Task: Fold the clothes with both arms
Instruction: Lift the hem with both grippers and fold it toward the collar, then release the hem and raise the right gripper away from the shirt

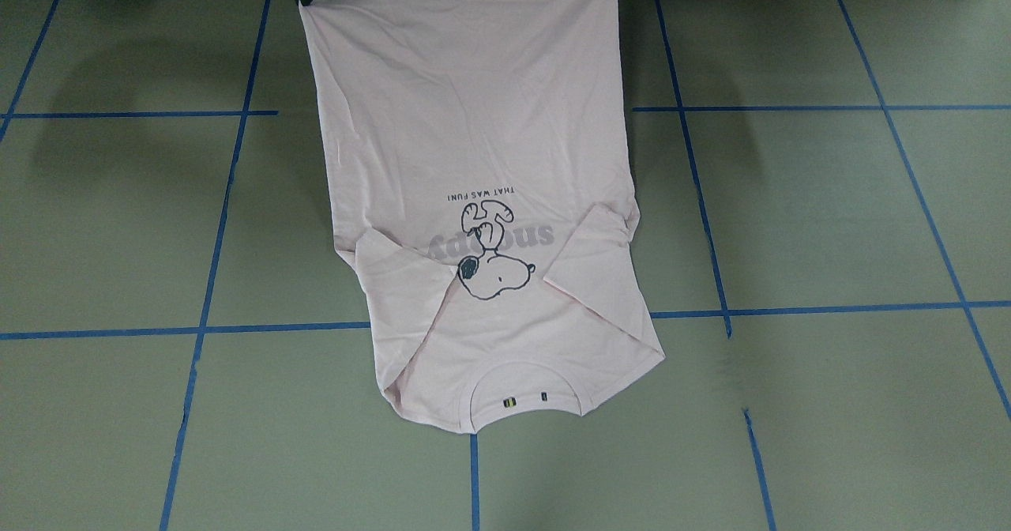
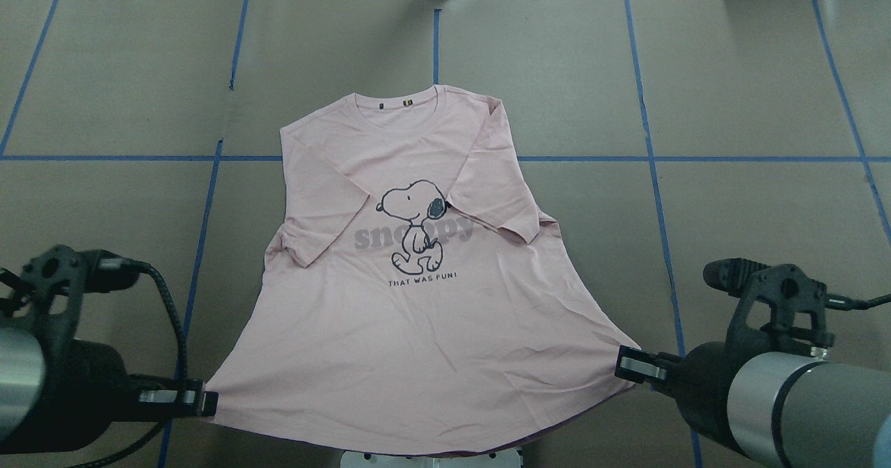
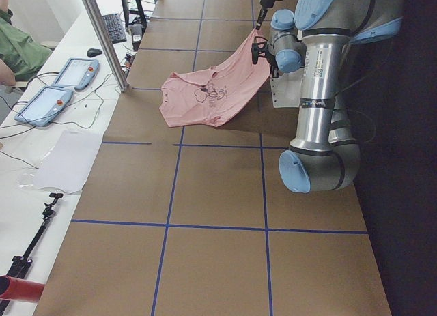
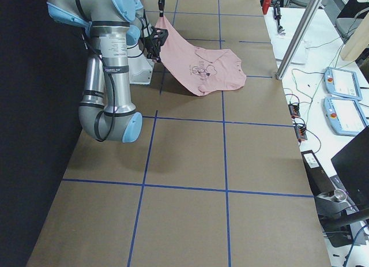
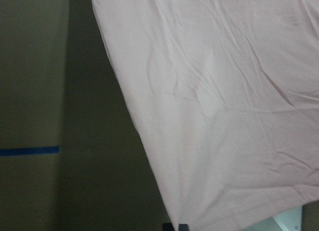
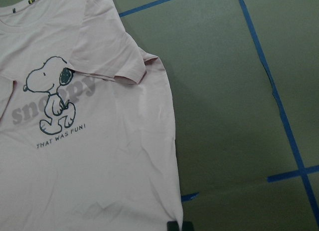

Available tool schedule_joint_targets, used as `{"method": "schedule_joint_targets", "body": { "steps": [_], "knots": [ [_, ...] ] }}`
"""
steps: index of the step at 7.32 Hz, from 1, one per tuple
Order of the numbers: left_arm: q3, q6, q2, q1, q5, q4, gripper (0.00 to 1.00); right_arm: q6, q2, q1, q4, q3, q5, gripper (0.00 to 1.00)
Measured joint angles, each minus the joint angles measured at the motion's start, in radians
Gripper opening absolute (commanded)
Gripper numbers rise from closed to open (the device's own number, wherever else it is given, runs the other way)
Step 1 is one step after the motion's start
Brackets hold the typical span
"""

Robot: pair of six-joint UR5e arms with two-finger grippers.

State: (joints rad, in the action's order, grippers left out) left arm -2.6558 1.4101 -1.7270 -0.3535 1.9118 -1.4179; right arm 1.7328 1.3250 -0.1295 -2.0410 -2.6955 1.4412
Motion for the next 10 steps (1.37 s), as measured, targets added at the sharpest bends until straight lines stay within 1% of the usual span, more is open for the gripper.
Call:
{"method": "schedule_joint_targets", "body": {
  "steps": [1, 2, 3, 4, 5, 6, 7, 9, 10],
  "knots": [
    [-0.001, -0.048, -0.06, -0.037, 0.026, 0.066, 0.0, -0.052, -0.066, -0.034, -0.058, 0.011, 0.03, 0.0],
    [0.055, -0.112, -0.111, -0.082, 0.035, 0.093, 0.0, -0.112, -0.14, -0.085, -0.078, 0.08, 0.042, 0.0],
    [0.159, -0.197, -0.168, -0.163, 0.04, 0.103, 0.0, -0.197, -0.218, -0.165, -0.068, 0.19, 0.051, 0.0],
    [0.271, -0.289, -0.214, -0.241, 0.043, 0.102, 0.0, -0.28, -0.271, -0.261, -0.016, 0.307, 0.08, 0.0],
    [0.367, -0.369, -0.241, -0.306, 0.043, 0.09, 0.0, -0.331, -0.294, -0.354, 0.081, 0.43, 0.127, 0.0],
    [0.447, -0.425, -0.256, -0.353, 0.042, 0.066, 0.0, -0.36, -0.305, -0.425, 0.206, 0.563, 0.161, 0.0],
    [0.513, -0.456, -0.262, -0.384, 0.04, 0.031, 0.0, -0.381, -0.318, -0.474, 0.32, 0.686, 0.175, 0.0],
    [0.667, -0.478, -0.265, -0.418, 0.029, -0.097, 0.0, -0.401, -0.39, -0.535, 0.482, 0.93, 0.183, 0.0],
    [0.762, -0.48, -0.267, -0.425, 0.014, -0.189, 0.0, -0.405, -0.435, -0.549, 0.552, 1.055, 0.184, 0.0]
  ]
}}
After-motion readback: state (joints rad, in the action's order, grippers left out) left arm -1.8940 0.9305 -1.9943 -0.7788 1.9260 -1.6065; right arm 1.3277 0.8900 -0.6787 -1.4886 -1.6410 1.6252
